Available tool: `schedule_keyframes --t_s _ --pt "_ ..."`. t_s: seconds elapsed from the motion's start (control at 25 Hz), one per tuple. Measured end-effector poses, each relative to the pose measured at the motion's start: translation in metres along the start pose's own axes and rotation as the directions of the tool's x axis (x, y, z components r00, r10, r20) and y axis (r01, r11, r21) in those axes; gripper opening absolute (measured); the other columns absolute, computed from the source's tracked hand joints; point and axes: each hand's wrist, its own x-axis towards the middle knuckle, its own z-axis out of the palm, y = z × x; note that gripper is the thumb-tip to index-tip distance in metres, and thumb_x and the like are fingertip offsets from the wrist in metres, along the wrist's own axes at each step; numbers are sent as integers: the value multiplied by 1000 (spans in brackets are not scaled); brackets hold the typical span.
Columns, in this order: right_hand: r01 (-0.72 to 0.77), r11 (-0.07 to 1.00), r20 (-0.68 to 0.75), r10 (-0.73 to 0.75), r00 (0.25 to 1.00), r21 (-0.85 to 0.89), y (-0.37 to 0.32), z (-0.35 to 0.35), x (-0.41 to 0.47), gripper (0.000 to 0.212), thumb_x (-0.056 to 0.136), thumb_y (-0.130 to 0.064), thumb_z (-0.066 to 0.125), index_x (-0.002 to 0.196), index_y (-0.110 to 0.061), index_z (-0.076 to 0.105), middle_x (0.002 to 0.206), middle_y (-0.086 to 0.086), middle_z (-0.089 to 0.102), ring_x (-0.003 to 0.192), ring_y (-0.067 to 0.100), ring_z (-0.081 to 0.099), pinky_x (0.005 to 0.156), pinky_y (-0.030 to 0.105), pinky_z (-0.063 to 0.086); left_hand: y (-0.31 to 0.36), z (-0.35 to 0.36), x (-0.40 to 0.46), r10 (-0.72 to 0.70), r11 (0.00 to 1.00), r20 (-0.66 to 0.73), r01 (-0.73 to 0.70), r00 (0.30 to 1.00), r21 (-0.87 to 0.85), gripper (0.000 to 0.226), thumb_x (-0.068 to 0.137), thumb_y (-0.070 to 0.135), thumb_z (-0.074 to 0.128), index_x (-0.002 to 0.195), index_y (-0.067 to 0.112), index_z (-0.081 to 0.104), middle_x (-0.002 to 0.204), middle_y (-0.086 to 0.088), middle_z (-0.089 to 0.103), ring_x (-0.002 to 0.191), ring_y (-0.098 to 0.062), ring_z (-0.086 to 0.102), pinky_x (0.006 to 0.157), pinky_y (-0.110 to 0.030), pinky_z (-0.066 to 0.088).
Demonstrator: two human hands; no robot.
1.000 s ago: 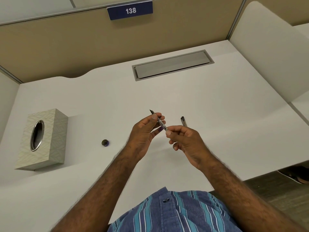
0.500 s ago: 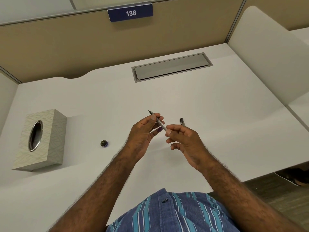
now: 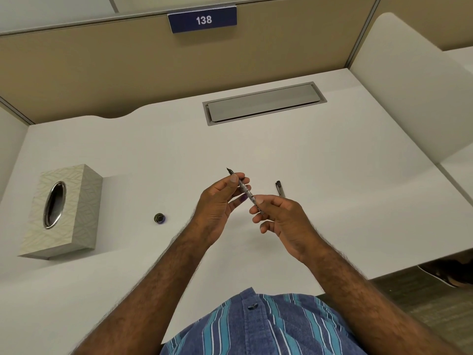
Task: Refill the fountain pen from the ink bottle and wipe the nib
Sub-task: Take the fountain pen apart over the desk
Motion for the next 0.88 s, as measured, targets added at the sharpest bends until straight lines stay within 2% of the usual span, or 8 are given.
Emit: schedule_keyframes --t_s 0.12,0.28,0.44,0.6,0.88 --pt "14 1000 -19 -14 1000 -18 1 1 0 21 97 -19 76 119 -16 78 101 8 80 83 21 75 66 33 59 -1 0 0 -6 1000 0 6 1000 -12 22 105 24 59 111 12 77 111 -9 79 109 -27 74 98 -42 59" --pt "-24 1000 5 24 1000 9 3 -2 0 23 104 -25 68 117 -10 78 98 11 79 82 23 73 65 34 58 -3 -1 1 -9 1000 -5 9 1000 -4 22 105 24 59 112 12 77 112 -9 79 110 -28 74 100 -43 59" --pt "4 1000 -17 -4 1000 -29 4 -2 -1 22 99 -22 74 120 -15 78 97 6 80 82 20 73 65 32 58 -5 -2 1 -7 1000 -2 7 1000 -11 22 105 22 58 112 11 76 110 -9 79 108 -27 74 99 -43 59" --pt "-17 999 -2 17 1000 -35 6 -3 1 24 104 -28 68 121 -15 78 101 9 80 84 23 73 66 33 59 -5 -2 2 -15 1000 -25 15 1000 7 22 106 23 58 113 11 76 111 -8 80 110 -28 74 101 -45 58" --pt "-1 996 -29 -1 1000 -90 7 -6 1 18 100 -24 73 116 -17 80 97 5 82 83 19 71 64 32 57 -5 -4 3 -25 1000 -31 25 999 -15 22 105 23 59 112 12 76 110 -7 80 110 -27 74 101 -45 57"
